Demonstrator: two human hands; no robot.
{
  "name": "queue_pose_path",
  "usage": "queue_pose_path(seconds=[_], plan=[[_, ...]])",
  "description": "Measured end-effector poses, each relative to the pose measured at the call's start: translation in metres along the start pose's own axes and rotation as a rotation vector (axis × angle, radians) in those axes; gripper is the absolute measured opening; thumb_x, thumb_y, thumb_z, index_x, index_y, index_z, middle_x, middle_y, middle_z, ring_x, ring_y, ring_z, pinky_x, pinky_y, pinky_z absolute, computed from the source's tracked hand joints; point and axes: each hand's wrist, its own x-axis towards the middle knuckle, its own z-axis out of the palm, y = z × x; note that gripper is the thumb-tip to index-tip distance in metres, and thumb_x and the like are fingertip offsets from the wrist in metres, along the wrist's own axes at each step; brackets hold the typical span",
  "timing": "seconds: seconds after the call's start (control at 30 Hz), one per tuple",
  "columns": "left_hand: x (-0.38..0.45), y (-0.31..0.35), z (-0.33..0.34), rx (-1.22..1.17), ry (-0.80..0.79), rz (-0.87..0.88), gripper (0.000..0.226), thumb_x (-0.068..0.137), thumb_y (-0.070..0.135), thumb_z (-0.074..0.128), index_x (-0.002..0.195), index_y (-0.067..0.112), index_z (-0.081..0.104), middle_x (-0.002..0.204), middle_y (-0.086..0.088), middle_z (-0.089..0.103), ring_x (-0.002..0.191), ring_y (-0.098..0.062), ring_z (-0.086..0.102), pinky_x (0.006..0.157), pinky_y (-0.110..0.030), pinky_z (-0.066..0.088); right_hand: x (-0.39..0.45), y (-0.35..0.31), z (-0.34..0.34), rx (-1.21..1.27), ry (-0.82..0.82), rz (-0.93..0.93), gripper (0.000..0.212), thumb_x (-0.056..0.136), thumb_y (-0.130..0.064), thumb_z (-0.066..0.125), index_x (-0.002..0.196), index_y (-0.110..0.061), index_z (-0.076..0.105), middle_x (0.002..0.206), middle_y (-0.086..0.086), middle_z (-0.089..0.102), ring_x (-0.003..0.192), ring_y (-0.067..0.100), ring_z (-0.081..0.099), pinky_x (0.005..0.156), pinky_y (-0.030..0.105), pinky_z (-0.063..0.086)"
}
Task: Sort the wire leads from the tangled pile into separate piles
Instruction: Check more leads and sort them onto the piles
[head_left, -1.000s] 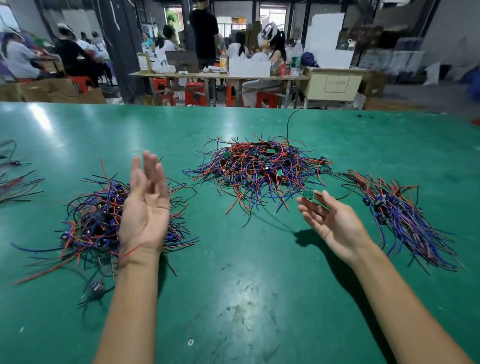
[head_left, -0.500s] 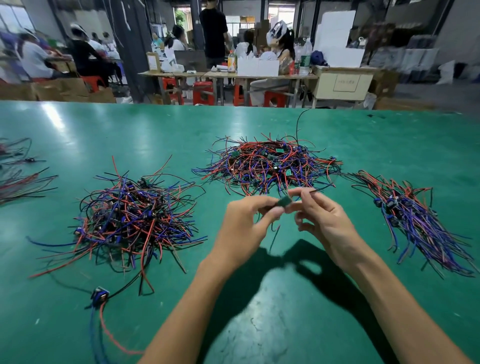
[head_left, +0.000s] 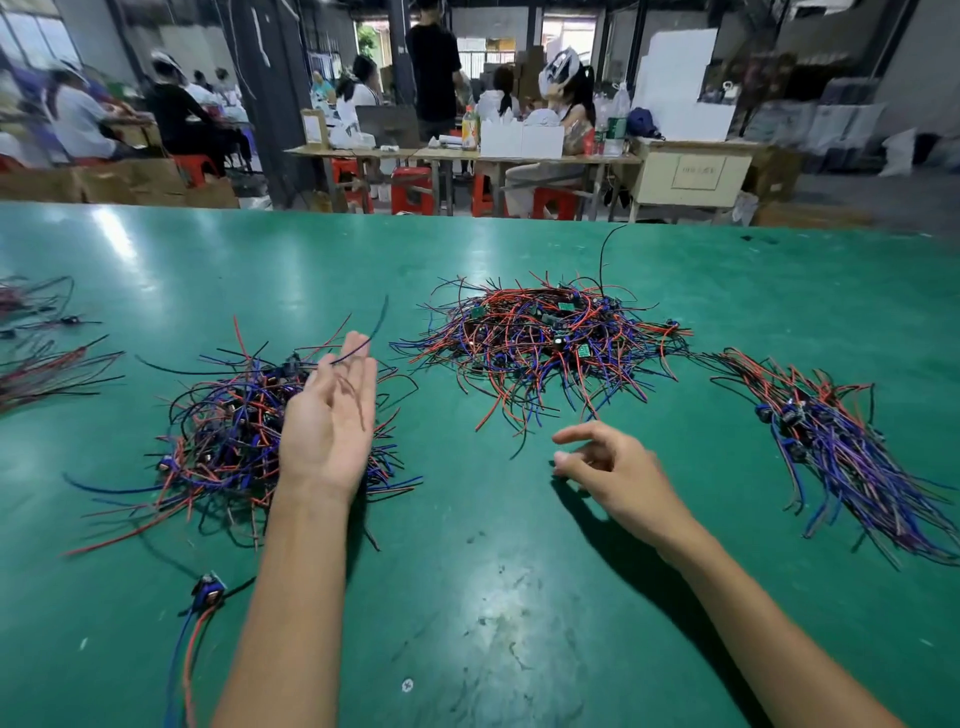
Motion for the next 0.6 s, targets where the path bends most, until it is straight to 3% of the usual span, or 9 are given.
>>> queue_pose_path(seconds=[0.07,0.17,0.23,0.3,0.4,0.5,0.6], plan=[[-0.004,-0.010,0.004,0.025,-0.029,-0.044,0.044,0.105,-0.007,0.025,0.147,0.002,0.034,0.126,-0.022,0.064,0.125,-0.028,0.060,0.110,-0.038,0.044,0.006,0.002,0.006,-0.128,0.104,0.014,0.012,0.092,-0.033,0.068,0.104,-0.031,0.066,0.078,-0.008,0.075,0.074,0.018,0.067,0.073,0.035,0.054],[-0.012,-0.028,0.014,0.161,-0.119,-0.056,0.058,0.096,-0.021,0.022,0.146,0.007,0.034,0.137,-0.020,0.058,0.127,-0.028,0.059,0.106,-0.039,0.046,0.018,-0.007,0.018,-0.412,0.232,0.033,0.023,0.091,-0.055,0.060,0.101,-0.036,0.065,0.076,-0.014,0.069,0.087,0.020,0.067,0.070,0.030,0.041],[-0.016,-0.039,0.019,0.394,-0.205,0.014,0.082,0.089,-0.027,0.019,0.157,0.018,0.012,0.139,-0.012,0.059,0.124,-0.023,0.062,0.103,-0.036,0.049,0.030,-0.014,0.029,-0.547,0.246,0.063,0.045,0.087,-0.072,0.052,0.107,-0.034,0.066,0.090,-0.007,0.072,0.097,0.026,0.067,0.075,0.033,0.042],[-0.019,-0.049,0.019,0.759,-0.248,0.221,0.089,0.093,-0.024,0.021,0.158,0.028,-0.012,0.148,-0.008,0.051,0.124,-0.017,0.061,0.101,-0.035,0.050,0.041,-0.019,0.039,-0.633,0.261,0.076,0.057,0.085,-0.075,0.052,0.115,-0.027,0.062,0.105,0.005,0.072,0.106,0.030,0.066,0.083,0.037,0.046],[-0.019,-0.058,0.015,1.158,-0.173,0.612,0.095,0.093,-0.022,0.027,0.153,0.031,-0.024,0.166,-0.002,0.016,0.141,-0.010,0.041,0.109,-0.039,0.044,0.052,-0.024,0.044,-0.675,0.265,0.080,0.059,0.083,-0.070,0.059,0.117,-0.021,0.058,0.110,0.008,0.070,0.108,0.032,0.065,0.084,0.038,0.047],[-0.012,-0.064,0.005,1.304,-0.185,0.707,0.093,0.092,-0.021,0.030,0.155,0.028,-0.018,0.168,0.002,0.006,0.147,-0.011,0.029,0.115,-0.044,0.037,0.054,-0.025,0.044,-0.746,0.240,0.032,0.036,0.089,-0.052,0.060,0.109,-0.024,0.067,0.105,0.008,0.071,0.104,0.034,0.065,0.079,0.036,0.047],[-0.008,-0.076,-0.001,1.455,-0.262,0.691,0.068,0.096,-0.010,0.039,0.158,0.012,0.020,0.156,-0.007,0.033,0.135,-0.018,0.044,0.114,-0.044,0.036,0.051,-0.021,0.039,-0.832,0.239,0.001,0.026,0.094,-0.038,0.053,0.101,-0.019,0.070,0.102,0.011,0.069,0.100,0.036,0.065,0.073,0.036,0.043]])
